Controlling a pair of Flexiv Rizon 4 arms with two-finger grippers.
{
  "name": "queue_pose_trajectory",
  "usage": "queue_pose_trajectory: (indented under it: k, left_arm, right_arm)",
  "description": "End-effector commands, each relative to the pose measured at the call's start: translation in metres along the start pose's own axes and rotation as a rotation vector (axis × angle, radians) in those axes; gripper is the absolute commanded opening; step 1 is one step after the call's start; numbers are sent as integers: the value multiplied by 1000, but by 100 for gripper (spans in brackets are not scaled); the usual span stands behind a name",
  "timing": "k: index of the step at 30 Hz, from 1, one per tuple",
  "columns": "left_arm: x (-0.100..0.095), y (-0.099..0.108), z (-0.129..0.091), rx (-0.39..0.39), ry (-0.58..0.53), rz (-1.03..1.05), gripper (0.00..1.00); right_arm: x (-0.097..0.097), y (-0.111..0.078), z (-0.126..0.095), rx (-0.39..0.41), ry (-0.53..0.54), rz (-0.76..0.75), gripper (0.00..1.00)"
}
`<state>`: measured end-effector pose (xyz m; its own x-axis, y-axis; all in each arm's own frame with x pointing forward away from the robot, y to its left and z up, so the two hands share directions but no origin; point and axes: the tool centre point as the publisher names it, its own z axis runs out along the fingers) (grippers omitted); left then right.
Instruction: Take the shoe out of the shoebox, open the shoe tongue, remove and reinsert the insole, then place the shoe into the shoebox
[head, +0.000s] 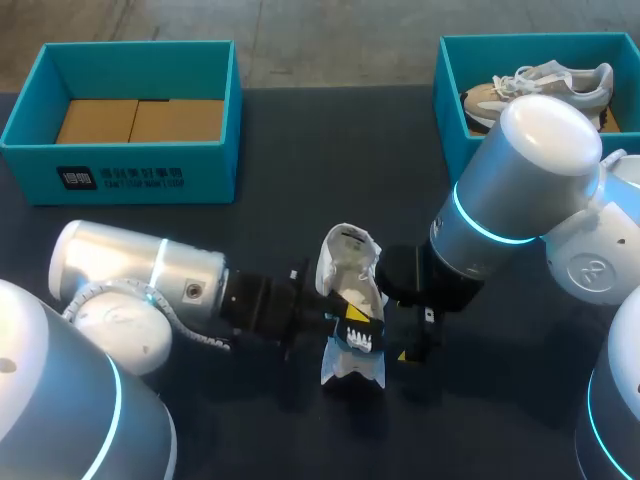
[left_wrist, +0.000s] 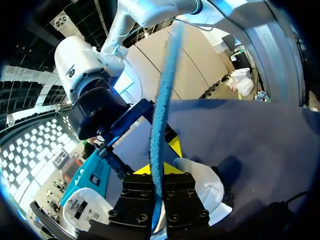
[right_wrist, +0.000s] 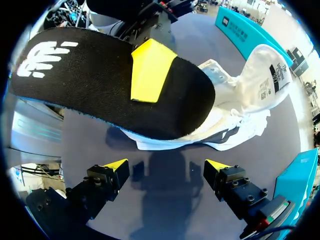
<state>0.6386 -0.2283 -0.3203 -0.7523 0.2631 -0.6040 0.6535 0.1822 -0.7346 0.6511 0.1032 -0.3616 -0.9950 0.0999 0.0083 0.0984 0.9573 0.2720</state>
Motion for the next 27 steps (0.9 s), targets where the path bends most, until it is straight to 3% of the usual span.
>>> queue_pose_trajectory:
  k: [1, 17, 27]
  left_arm:
    - [0, 1, 5, -6, 6, -2, 0]
    - [1, 19, -4, 21, -80, -25, 0]
    - [-2, 32, 2, -11, -82, -27, 0]
  right_arm:
    - [1, 1, 2, 2, -4, 1, 100]
    - [1, 1, 2, 2, -4, 1, 100]
    - [1, 1, 2, 2, -4, 1, 100]
